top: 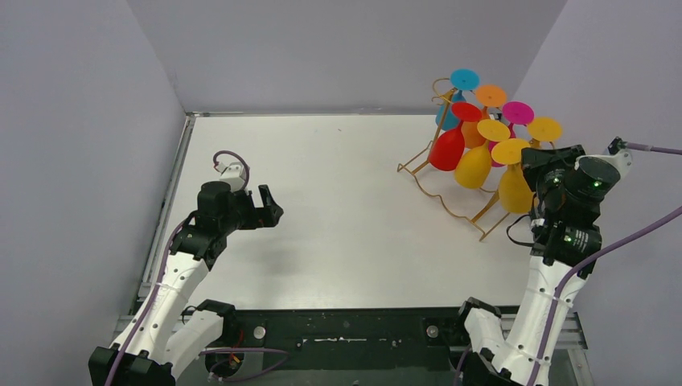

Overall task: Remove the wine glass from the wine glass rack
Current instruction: Pick up the wine glass from the wine rack.

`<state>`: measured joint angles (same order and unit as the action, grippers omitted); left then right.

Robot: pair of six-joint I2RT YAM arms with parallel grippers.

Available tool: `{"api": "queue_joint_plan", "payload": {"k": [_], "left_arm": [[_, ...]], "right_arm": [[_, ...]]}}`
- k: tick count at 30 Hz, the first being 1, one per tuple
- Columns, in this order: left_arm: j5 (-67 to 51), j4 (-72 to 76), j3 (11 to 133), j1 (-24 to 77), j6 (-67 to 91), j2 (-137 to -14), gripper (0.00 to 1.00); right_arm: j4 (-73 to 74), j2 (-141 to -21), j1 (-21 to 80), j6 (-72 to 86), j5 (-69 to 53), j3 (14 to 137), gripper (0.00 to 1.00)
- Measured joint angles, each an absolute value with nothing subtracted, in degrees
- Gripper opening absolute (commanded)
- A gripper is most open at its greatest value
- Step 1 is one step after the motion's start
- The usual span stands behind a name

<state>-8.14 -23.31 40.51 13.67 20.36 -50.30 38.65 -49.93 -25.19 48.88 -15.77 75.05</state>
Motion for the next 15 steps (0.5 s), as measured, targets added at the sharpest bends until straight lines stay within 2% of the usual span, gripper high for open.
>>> {"api": "queue_joint_plan", "payload": {"k": [7,10,15], "left_arm": [[-8.8,-23.3,40.5,13.7,20.4,-50.3,0.93],[-9.1,-23.4,40.5,13.7,20.4,-50.2,0.93],[-10.9,-23.1,40.3,13.7,20.4,-48.7,0.86]], "right_arm": [[39.8,-47.8,-21.7,47.0,-17.2,73.8,0.00],[39.7,-46.1,-20.1,45.5,-20.6,71.7,0.00],[39.4,-43.7,-17.6,41.4,-27.5,69.2,0.00]]}}
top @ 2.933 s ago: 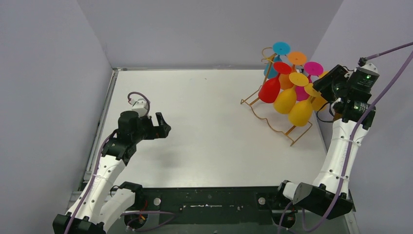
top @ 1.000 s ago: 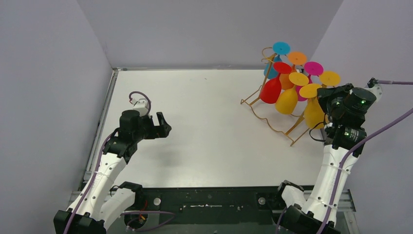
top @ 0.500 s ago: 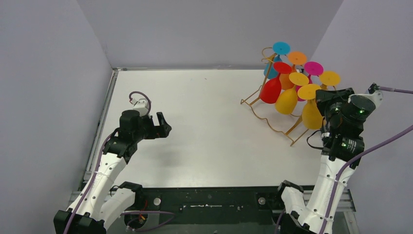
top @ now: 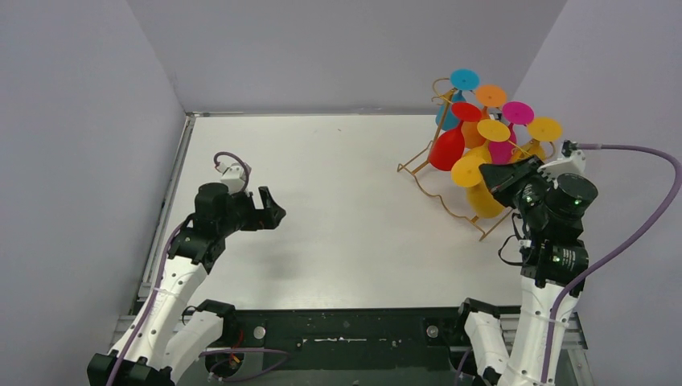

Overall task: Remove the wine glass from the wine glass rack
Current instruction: Pick up the wine glass from the wine rack, then place the wine glass at the center of the board.

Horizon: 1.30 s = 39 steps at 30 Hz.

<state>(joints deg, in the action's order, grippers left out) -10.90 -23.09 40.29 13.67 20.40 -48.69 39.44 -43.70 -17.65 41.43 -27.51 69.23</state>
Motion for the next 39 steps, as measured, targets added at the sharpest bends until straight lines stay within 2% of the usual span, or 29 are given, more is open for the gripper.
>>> {"api": "queue_joint_plan", "payload": {"k": [8,17,27,37,39], "left_arm": [[-26.3,-18.0,38.6,13.8,22.0,-49.2,0.86],[-42.0,2.0,27.9,20.4,38.3,-46.7,0.85],[-39.1,15.7,27.5,35.7,47.4,-45.9,0.82],[-31.5,22.5,26.6,38.9,50.8,-48.8,0.81],[-30.4,24.2,26.3,38.9,51.7,-49.5,0.78]], "right_arm": [[39.0,-40.9,-12.1,35.1,-40.9,66.7,0.00],[36.5,-36.7,-9.3,32.9,-52.9,61.1,0.00],[36.8,-36.7,-7.8,31.0,-59.2,60.2,0.00],[39.3,-45.4,-6.8,28.5,-59.3,65.4,0.00],[39.2,-47.0,-5.7,28.3,-58.3,65.6,0.00]]}}
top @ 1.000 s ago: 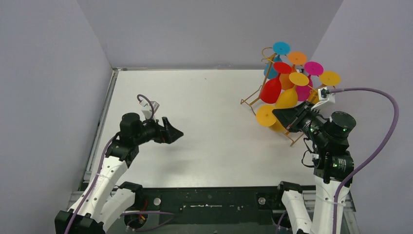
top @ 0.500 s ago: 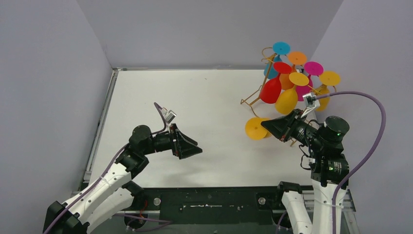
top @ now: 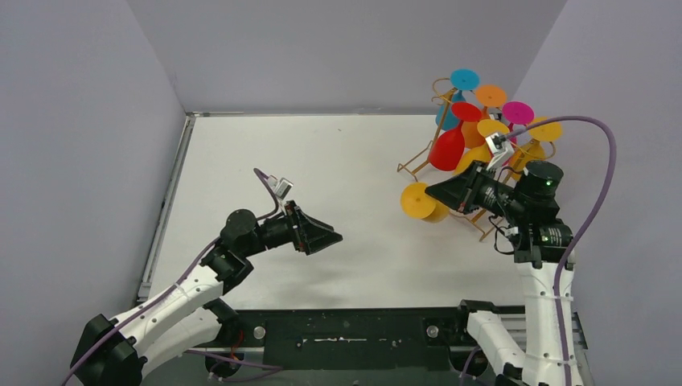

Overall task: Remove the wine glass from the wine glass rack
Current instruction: Place the wine glass at the center of the board.

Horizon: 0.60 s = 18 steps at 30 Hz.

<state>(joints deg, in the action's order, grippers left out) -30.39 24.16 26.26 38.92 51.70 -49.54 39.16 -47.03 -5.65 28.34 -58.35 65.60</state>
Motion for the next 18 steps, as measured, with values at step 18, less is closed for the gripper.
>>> {"api": "queue_joint_plan", "payload": {"k": [18], "left_arm": [[-24.0,24.9,22.7,39.2,54.2,-37.7,0.58]], "right_arm": [[23.0,-68.4,46.6,31.0,-22.7,68.6,0.00]]}}
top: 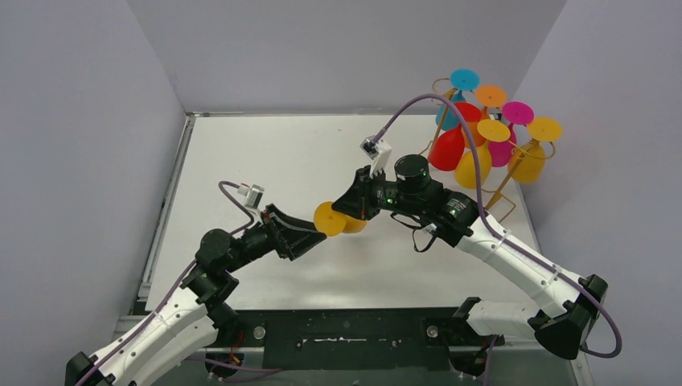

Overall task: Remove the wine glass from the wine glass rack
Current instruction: Place the wine glass at the center of the board.

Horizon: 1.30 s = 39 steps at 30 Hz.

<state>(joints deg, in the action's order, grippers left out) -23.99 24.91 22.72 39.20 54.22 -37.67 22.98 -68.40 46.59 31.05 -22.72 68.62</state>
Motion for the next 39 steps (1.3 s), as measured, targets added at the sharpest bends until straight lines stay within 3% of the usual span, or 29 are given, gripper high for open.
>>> {"api": "queue_joint_plan", "payload": {"k": [5,15,23,25,27,29,34,39], "left_arm": [[-23.2,22.1,21.0,39.2,53.3,-31.6,0.52],[-24.0,21.8,20.2,39.2,53.6,-32.8,0.39],[-24.9,33.6,15.8,39.2,58.4,-36.4,0.01],[-26.2,36.0,15.3,39.2,60.0,-37.7,0.00],[-27.2,37.2,15.3,39.2,60.6,-38.0,0.00],[-27.9,37.3,15.3,39.3,60.4,-37.6,0.00],[-28.0,32.3,16.1,39.3,57.4,-35.4,0.00],[-30.0,26.2,19.6,39.3,53.2,-35.0,0.00]], "right_arm": [[14.3,-68.1,47.2,32.1,-26.2,66.2,0.00],[9.2,-68.4,47.2,32.2,-31.0,62.4,0.00],[8.4,-67.5,47.2,31.4,-35.8,61.0,0.00],[9.4,-66.9,47.1,30.6,-35.8,60.9,0.07],[10.0,-65.9,46.9,30.1,-36.4,60.7,0.26],[10.1,-65.1,46.9,30.0,-36.7,60.3,0.32],[10.7,-63.2,46.8,28.8,-37.8,58.9,0.28],[11.1,-62.7,46.8,28.2,-39.9,57.8,0.17]]}}
